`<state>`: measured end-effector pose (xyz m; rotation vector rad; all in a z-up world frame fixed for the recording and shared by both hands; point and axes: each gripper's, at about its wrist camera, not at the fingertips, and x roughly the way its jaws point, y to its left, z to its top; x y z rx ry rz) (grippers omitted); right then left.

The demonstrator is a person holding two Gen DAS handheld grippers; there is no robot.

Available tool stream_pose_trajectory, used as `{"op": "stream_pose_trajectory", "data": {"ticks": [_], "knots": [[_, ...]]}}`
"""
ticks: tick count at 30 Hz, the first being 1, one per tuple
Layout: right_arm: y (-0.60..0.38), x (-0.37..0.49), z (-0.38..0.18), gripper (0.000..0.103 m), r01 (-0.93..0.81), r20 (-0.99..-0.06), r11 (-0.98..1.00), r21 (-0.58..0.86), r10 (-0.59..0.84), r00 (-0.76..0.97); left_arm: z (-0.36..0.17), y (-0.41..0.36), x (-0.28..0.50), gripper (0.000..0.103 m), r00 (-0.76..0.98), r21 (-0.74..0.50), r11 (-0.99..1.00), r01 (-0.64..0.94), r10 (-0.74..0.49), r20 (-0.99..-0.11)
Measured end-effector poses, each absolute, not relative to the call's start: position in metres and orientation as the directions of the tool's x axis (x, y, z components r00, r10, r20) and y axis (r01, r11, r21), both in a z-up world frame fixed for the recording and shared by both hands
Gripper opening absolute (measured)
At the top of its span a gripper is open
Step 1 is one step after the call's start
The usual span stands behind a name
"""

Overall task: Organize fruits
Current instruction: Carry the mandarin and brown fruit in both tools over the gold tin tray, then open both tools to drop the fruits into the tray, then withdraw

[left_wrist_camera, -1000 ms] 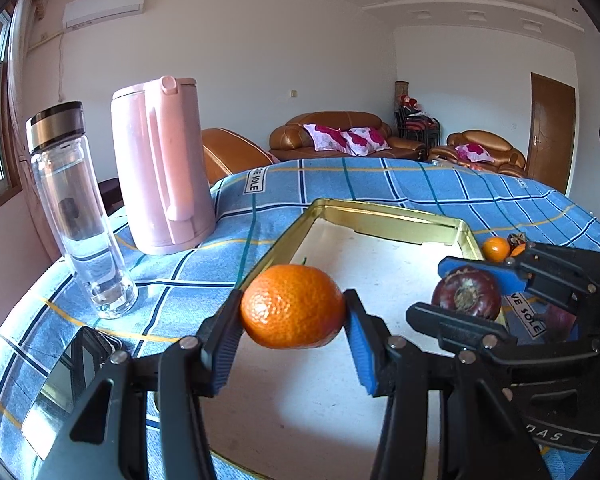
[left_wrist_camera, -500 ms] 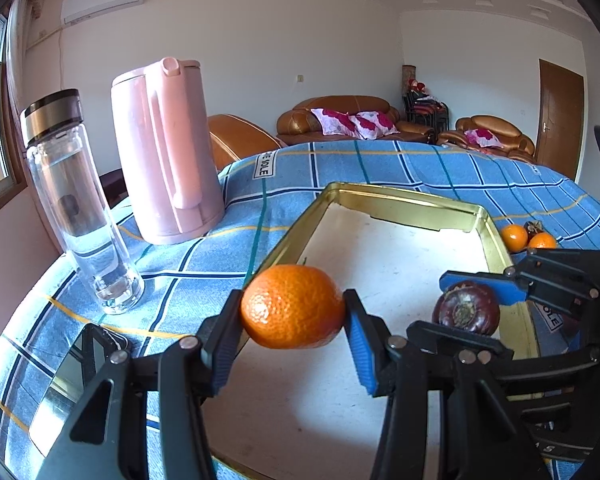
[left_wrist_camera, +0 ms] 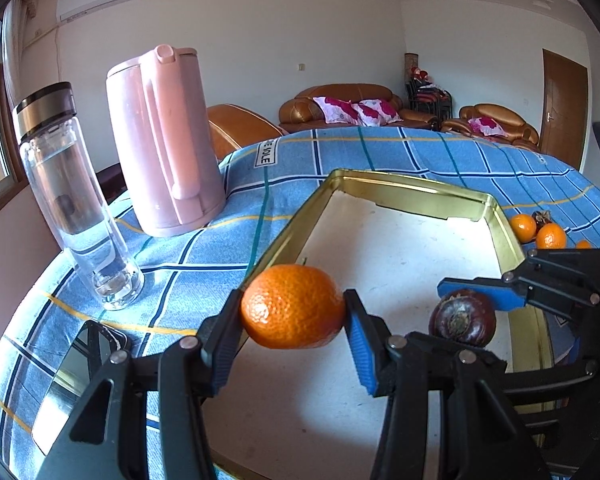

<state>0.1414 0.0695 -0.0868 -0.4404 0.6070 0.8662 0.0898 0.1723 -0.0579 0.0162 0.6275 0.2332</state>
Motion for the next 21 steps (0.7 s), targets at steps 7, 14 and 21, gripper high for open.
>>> {"op": "stream_pose_trajectory", "data": {"ticks": [7, 14, 21], "knots": [[0.072, 0.141, -0.088, 0.040, -0.809, -0.660, 0.574, -0.125, 0.561, 0.500, -0.056, 0.172, 0.087, 0.055, 0.787, 0.103, 0.967, -0.234, 0.250, -0.563], [0.061, 0.136, -0.080, 0.065, -0.784, -0.602, 0.606, -0.131, 0.580, 0.549, -0.049, 0.174, 0.071, 0.079, 0.820, 0.057, 0.964, -0.261, 0.252, -0.513], [0.033, 0.128, -0.067, 0.068, -0.731, -0.516, 0.671, -0.126, 0.585, 0.626, -0.035, 0.169, 0.048, 0.084, 0.853, 0.003, 0.963, -0.269, 0.239, -0.464]]}}
